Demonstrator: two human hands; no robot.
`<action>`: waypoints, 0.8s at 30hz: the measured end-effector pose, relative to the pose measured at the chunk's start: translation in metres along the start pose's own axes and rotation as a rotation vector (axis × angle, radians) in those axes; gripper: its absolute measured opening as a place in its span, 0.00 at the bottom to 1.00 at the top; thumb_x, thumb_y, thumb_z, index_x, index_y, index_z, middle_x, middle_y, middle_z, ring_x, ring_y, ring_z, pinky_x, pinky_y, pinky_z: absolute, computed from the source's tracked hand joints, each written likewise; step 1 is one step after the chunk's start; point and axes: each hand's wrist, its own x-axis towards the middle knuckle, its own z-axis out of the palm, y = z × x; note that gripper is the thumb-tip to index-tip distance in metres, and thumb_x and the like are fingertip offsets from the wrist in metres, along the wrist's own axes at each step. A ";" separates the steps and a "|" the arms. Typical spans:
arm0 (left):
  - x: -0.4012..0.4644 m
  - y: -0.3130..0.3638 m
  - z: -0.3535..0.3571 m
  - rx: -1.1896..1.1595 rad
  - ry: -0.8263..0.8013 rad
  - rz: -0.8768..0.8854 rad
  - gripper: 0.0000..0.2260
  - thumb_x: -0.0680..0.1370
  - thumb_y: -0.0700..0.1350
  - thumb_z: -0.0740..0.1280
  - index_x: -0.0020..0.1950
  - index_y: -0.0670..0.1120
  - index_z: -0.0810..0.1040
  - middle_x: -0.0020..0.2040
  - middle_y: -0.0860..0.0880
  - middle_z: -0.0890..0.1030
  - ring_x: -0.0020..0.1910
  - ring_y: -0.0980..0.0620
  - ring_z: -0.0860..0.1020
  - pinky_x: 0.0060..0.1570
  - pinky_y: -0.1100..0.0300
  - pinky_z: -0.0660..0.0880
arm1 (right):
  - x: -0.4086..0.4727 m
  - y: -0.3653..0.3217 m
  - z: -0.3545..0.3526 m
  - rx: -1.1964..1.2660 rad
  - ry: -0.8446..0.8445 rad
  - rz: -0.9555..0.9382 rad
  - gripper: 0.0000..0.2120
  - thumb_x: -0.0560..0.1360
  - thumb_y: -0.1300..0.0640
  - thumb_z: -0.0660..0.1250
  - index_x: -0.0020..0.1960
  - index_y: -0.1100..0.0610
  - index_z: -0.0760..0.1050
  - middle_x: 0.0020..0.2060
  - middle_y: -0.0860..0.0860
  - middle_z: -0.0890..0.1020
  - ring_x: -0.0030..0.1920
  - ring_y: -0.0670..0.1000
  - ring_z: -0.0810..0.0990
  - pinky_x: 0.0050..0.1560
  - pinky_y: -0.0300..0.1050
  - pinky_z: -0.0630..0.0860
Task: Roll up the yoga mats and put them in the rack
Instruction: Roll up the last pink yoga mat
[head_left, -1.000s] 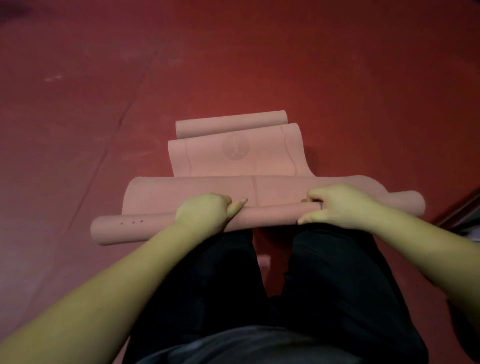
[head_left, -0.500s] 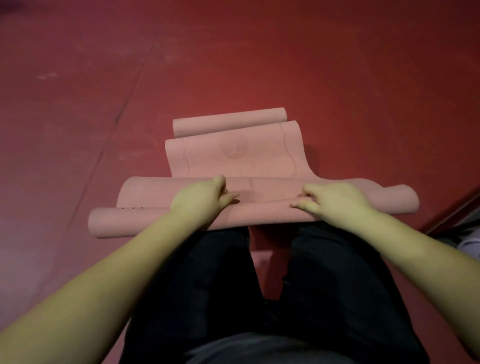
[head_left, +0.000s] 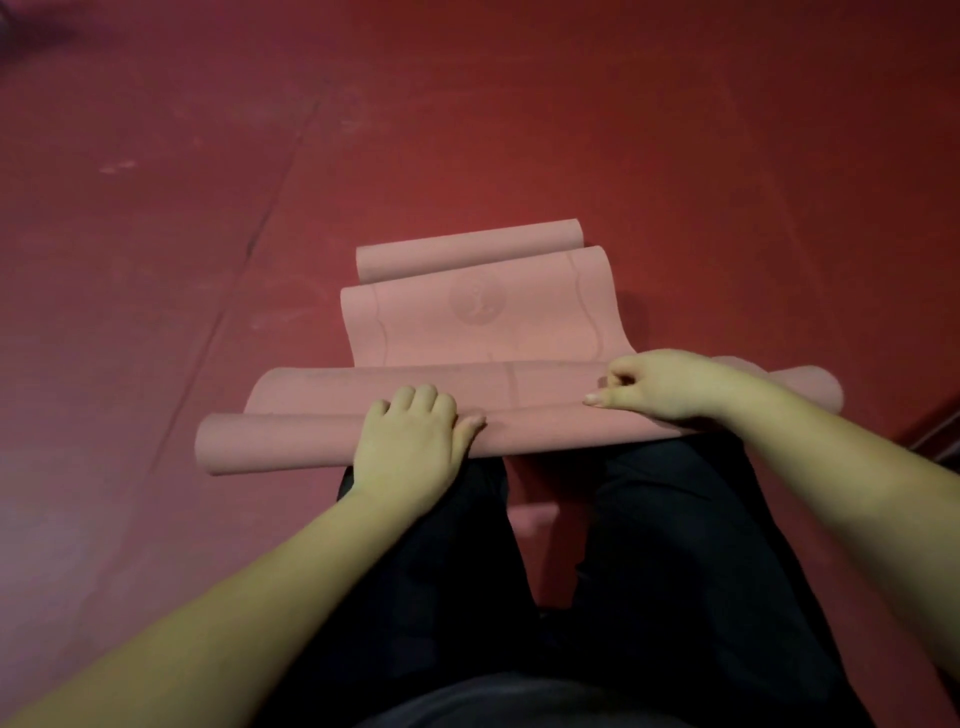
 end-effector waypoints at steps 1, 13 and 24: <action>0.006 -0.001 0.000 -0.019 -0.008 -0.006 0.20 0.79 0.57 0.55 0.37 0.45 0.76 0.36 0.44 0.78 0.37 0.40 0.77 0.36 0.50 0.72 | -0.002 0.000 0.001 -0.033 0.068 -0.028 0.23 0.74 0.30 0.60 0.37 0.50 0.71 0.40 0.45 0.76 0.45 0.50 0.74 0.48 0.49 0.71; 0.066 -0.014 -0.012 -0.268 -0.474 -0.197 0.24 0.84 0.56 0.48 0.61 0.45 0.80 0.62 0.39 0.79 0.60 0.40 0.76 0.57 0.51 0.71 | -0.025 0.000 0.053 -0.303 0.693 -0.123 0.25 0.76 0.35 0.51 0.36 0.53 0.73 0.34 0.50 0.79 0.39 0.56 0.78 0.37 0.46 0.68; 0.033 -0.007 -0.002 -0.056 -0.030 -0.104 0.23 0.79 0.57 0.56 0.37 0.43 0.80 0.37 0.43 0.76 0.40 0.39 0.74 0.36 0.50 0.68 | 0.007 -0.008 0.017 -0.294 0.429 0.102 0.24 0.81 0.40 0.49 0.55 0.49 0.81 0.49 0.56 0.83 0.51 0.60 0.80 0.43 0.48 0.69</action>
